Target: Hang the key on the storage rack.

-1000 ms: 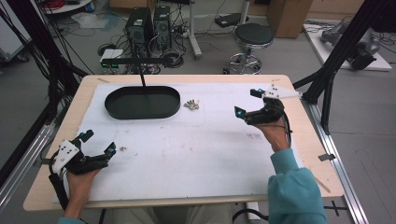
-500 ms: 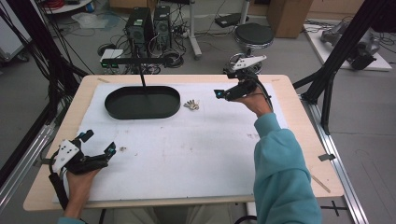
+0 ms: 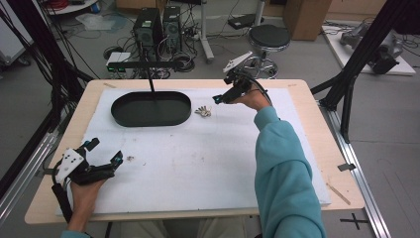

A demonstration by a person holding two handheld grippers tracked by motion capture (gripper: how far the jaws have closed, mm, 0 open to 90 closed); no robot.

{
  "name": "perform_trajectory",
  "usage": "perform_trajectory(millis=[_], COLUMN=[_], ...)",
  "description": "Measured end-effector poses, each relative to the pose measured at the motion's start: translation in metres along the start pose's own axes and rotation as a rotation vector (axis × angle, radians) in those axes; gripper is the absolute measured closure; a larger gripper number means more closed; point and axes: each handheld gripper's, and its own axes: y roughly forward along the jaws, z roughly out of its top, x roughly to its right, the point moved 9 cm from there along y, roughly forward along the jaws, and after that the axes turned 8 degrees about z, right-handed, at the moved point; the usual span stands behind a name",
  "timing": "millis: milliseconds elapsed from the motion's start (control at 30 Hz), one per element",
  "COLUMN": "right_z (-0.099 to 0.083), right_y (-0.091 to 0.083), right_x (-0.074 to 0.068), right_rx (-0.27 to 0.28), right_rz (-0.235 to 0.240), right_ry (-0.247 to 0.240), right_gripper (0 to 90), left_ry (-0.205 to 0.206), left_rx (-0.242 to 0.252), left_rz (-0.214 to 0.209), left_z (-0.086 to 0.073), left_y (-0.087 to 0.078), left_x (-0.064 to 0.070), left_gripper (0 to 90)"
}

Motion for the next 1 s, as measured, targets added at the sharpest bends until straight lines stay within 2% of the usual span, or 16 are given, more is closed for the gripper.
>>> perform_trajectory(millis=[67, 100, 133, 167, 333, 667, 1000], right_z=[-0.001, -0.003, -0.003, -0.005, -0.009, -0.022, -0.033], right_y=[0.006, 0.014, 0.014, 0.022, 0.037, 0.056, 0.072], right_x=[0.002, 0.004, 0.004, 0.005, 0.006, 0.012, 0.015], right_rx=[-0.016, -0.031, -0.031, -0.05, -0.085, -0.123, -0.164], right_rz=[-0.005, -0.003, -0.003, -0.004, -0.007, 0.02, 0.042], right_ry=[-0.009, 0.004, 0.004, -0.001, -0.023, 0.035, 0.058], right_gripper=[0.5, 0.5, 0.5, 0.6, 0.6, 0.6, 3.2], left_ry=[0.001, 0.002, 0.002, 0.001, 0.001, 0.001, 0.004], left_rx=[-0.001, 0.0, 0.0, 0.0, -0.001, -0.001, -0.002], left_rz=[0.0, -0.001, -0.001, -0.001, -0.001, -0.001, -0.002], left_z=[0.0, 0.0, 0.0, 0.0, 0.0, 0.0, 0.0], left_y=[0.0, 0.0, 0.0, 0.0, 0.0, 0.0, 0.0], left_x=[0.0, 0.0, 0.0, 0.0, 0.0, 0.0, 0.0], left_gripper=[1.7, 1.8, 1.7, 1.8, 1.7, 1.7, 1.7])
